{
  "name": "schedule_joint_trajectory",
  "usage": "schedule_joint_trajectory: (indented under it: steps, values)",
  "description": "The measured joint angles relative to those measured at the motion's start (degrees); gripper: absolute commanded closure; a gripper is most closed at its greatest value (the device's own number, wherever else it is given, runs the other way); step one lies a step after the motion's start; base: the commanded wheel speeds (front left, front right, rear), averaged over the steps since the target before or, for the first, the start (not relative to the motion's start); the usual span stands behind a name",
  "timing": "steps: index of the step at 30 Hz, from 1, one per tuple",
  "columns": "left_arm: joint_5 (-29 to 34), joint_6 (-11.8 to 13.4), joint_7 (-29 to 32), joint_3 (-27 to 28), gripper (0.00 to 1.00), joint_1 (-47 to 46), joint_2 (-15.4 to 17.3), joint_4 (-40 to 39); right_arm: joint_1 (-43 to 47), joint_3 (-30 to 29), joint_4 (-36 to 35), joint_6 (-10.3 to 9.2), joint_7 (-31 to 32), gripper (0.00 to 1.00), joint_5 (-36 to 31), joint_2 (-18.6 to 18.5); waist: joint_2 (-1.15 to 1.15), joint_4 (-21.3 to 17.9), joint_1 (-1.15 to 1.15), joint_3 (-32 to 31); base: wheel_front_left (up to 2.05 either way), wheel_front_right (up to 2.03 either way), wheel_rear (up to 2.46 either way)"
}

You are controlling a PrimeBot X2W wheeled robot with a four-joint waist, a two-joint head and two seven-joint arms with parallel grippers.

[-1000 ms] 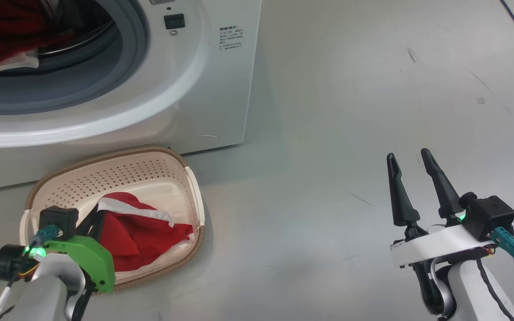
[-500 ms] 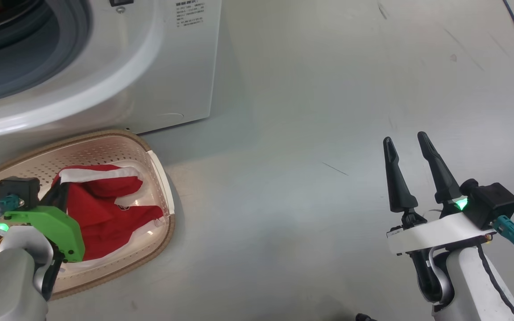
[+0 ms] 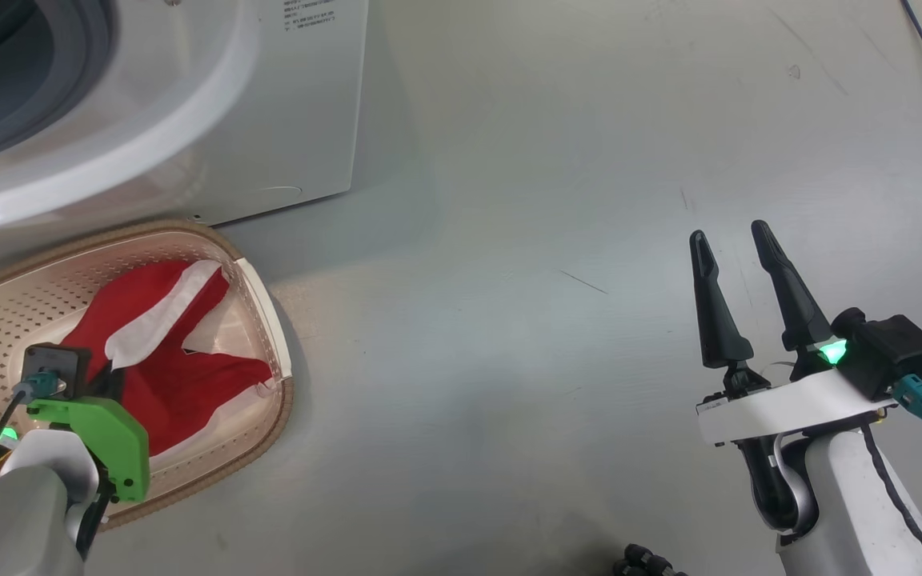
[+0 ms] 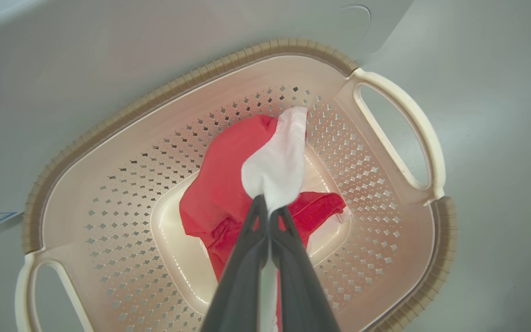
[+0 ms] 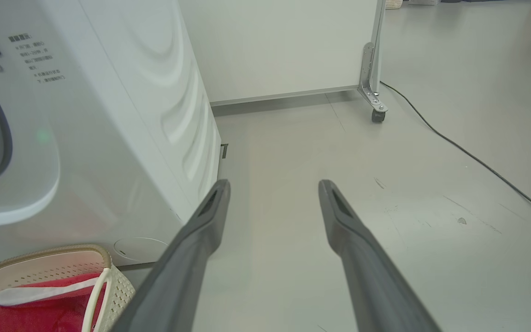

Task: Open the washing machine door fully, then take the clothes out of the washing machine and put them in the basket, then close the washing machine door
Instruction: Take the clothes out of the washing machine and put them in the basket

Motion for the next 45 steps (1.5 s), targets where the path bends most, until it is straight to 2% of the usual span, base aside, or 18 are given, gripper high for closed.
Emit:
schedule_joint_trajectory:
  steps: [2,3,4,5,17,28,37,45]
  values:
    - [0.00,0.00,-0.01,0.00,1.00,-0.35,-0.03,0.66,-0.32,0.00,0.03,0.00,0.00,0.00,0.00,0.01,0.00,0.08,0.00,0.01,0.00,0.00,0.00]
    - [0.00,0.00,-0.02,0.02,0.94,-0.65,-0.05,0.96,-0.50,0.00,0.04,0.00,0.00,0.00,0.00,0.02,0.00,0.12,0.00,0.01,0.00,0.00,0.00]
    - [0.00,0.03,-0.03,0.08,0.21,-1.03,-0.10,1.40,-0.57,0.00,0.04,0.00,0.00,0.00,0.00,0.02,0.00,0.17,0.00,-0.01,0.00,0.00,0.00]
    - [-0.02,0.27,-0.07,0.29,0.00,-1.41,-0.18,1.98,-0.57,0.00,0.09,0.00,0.00,0.00,-0.01,0.02,0.00,0.23,0.00,-0.03,0.00,0.00,0.00]
    - [-1.33,0.96,-4.30,1.87,0.00,-2.50,-2.58,5.17,-0.64,-1.10,1.35,0.00,0.00,0.00,-0.10,0.09,0.00,1.34,0.00,-2.55,0.00,0.00,0.00]
    - [-2.07,0.65,-9.79,1.82,0.00,-2.79,-6.16,5.31,-0.57,-2.81,2.29,0.00,0.00,0.00,-0.31,-0.07,0.00,4.34,0.00,-7.54,0.00,0.00,0.00]
    - [-4.15,0.37,-11.18,2.75,0.00,-2.98,-8.15,1.72,0.15,-3.88,2.65,0.00,0.00,0.00,-0.63,-1.24,0.00,8.78,0.00,-12.23,0.00,0.00,0.00]
    - [-4.13,-0.01,-11.35,4.01,0.00,-1.27,-9.65,-6.11,3.37,-4.07,3.02,0.00,0.00,0.00,-0.64,-1.91,0.00,13.83,0.00,-17.24,0.00,0.00,0.00]
